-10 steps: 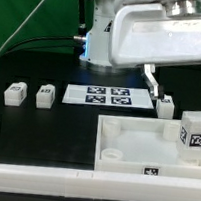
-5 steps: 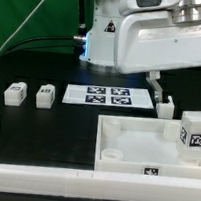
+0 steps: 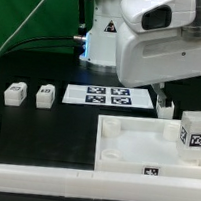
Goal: Assemble one leg
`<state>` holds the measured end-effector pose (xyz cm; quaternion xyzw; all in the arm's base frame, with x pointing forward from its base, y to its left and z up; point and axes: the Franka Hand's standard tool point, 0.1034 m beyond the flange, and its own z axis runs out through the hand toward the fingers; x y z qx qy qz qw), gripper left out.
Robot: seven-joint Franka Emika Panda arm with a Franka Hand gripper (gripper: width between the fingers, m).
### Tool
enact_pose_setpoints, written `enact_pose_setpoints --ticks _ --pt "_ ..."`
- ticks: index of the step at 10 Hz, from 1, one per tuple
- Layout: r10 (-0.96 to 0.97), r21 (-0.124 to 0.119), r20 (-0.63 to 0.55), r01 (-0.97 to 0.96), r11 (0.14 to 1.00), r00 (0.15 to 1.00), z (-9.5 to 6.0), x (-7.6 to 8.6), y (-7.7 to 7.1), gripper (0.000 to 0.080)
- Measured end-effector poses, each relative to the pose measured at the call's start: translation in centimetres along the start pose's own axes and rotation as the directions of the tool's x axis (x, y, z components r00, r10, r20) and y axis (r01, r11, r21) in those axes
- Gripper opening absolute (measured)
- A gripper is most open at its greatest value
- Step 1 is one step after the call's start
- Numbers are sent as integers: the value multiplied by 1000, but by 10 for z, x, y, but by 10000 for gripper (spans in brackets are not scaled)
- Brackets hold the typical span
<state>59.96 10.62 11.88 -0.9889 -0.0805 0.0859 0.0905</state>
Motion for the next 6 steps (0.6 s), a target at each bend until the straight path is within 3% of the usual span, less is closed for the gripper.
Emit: enact_pose_setpoints --ticks 4,5,6 --pt "28 -3 -17 -29 1000 999 12 12 -4 649" --pt "22 -21 -26 -22 1000 999 14 15 -3 649" --pt "-12 -63 -33 10 998 999 14 17 0 649"
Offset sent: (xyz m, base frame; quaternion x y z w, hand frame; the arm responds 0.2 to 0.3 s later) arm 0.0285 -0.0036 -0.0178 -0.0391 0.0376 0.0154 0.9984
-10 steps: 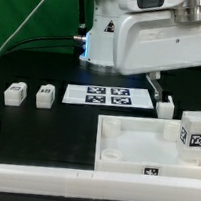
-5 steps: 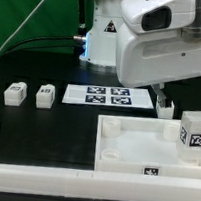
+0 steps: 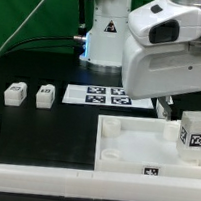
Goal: Assemble one leg
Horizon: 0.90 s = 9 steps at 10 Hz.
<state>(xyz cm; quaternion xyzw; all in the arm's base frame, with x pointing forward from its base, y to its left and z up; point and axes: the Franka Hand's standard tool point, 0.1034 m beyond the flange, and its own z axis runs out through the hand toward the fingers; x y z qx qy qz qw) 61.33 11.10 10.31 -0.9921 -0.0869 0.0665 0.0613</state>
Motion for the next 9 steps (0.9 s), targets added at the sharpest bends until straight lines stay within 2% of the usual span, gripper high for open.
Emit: enact_pose_setpoints --ticks 1,2,9 --pt "-39 -48 -15 38 998 999 -2 3 4 649" --pt "-44 -77 -33 41 996 999 -3 3 3 649" --pt "-40 -78 -35 38 996 999 1 2 2 649"
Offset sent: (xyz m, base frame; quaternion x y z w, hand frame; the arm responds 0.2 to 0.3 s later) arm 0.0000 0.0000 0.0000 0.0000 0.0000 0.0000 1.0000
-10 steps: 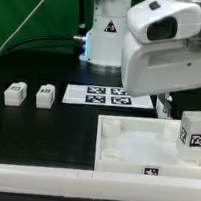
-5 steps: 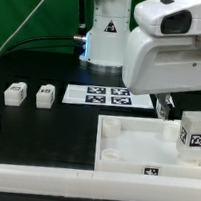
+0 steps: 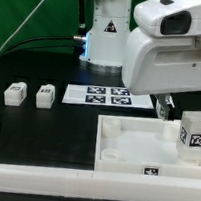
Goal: Assemble one leg
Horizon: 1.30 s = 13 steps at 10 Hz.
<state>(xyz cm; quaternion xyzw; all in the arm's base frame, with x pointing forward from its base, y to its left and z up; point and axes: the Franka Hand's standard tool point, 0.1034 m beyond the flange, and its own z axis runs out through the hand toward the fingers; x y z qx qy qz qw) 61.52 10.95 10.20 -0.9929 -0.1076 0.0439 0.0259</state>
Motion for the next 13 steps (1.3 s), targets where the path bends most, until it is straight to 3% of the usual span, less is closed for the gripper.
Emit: enact_pose_setpoints --ticks 4,6,7,12,13 --pt "2 0 -1 -2 1000 1000 9 -5 -4 649" --pt "2 0 -5 -2 1000 1000 17 -7 -2 383" --pt "3 0 -7 -3 1000 1000 18 -6 -2 291" --pt "66 5 -8 -66 998 998 18 -5 -4 292" --pt "206 15 -6 -206 979 979 18 -5 -6 292"
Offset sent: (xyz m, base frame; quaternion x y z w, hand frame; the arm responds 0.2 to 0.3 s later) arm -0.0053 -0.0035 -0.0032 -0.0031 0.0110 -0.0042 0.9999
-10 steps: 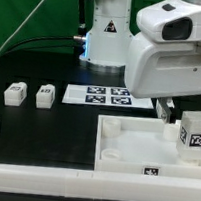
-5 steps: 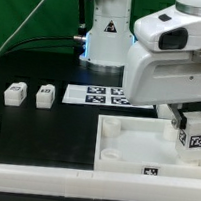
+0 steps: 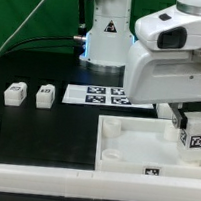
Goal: Assemble one leg
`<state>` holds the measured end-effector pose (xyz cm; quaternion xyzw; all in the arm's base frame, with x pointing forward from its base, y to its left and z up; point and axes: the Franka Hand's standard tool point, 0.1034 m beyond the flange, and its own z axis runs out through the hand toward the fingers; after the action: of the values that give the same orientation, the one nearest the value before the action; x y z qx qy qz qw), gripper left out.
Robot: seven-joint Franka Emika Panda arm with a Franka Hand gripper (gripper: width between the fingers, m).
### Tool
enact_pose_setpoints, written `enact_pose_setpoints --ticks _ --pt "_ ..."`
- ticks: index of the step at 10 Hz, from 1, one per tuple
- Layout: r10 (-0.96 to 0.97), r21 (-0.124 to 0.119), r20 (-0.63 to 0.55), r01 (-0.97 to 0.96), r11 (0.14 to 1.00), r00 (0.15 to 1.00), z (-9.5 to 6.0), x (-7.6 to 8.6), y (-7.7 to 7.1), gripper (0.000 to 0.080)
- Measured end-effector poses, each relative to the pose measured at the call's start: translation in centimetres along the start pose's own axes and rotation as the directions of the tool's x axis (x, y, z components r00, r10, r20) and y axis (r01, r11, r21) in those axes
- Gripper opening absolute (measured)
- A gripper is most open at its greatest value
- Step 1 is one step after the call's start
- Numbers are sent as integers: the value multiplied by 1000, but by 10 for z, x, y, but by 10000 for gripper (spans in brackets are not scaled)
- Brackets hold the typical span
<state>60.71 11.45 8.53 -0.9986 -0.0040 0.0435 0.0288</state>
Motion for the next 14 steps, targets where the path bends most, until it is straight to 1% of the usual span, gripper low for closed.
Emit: enact_pose_setpoints --ticks 2,3,4,5,6,7,8,9,10,11,12,13,14 --pt "149 3 1 -149 989 989 0 0 0 292" --pt "311 14 -1 -311 950 950 1 0 1 294" --pt "433 26 -10 -433 901 901 1 0 1 294" --pt "517 27 -12 -517 856 856 2 0 0 294" --pt "644 27 -11 -643 765 765 2 -1 -1 294" --pt "723 26 -10 -722 691 691 2 -1 -2 294" --pt "771 28 -6 -770 637 637 2 -1 -3 294" --pt "836 29 0 -835 549 549 2 -1 -4 294" --pt "857 30 3 -856 516 516 2 -1 -4 294" --pt "854 30 2 -854 520 520 2 -1 -4 294" --pt "841 30 2 -841 540 541 2 -1 -5 378" --pt "826 30 3 -826 563 564 3 -1 -5 378" --pt "826 31 5 -825 564 564 3 -1 -6 556"
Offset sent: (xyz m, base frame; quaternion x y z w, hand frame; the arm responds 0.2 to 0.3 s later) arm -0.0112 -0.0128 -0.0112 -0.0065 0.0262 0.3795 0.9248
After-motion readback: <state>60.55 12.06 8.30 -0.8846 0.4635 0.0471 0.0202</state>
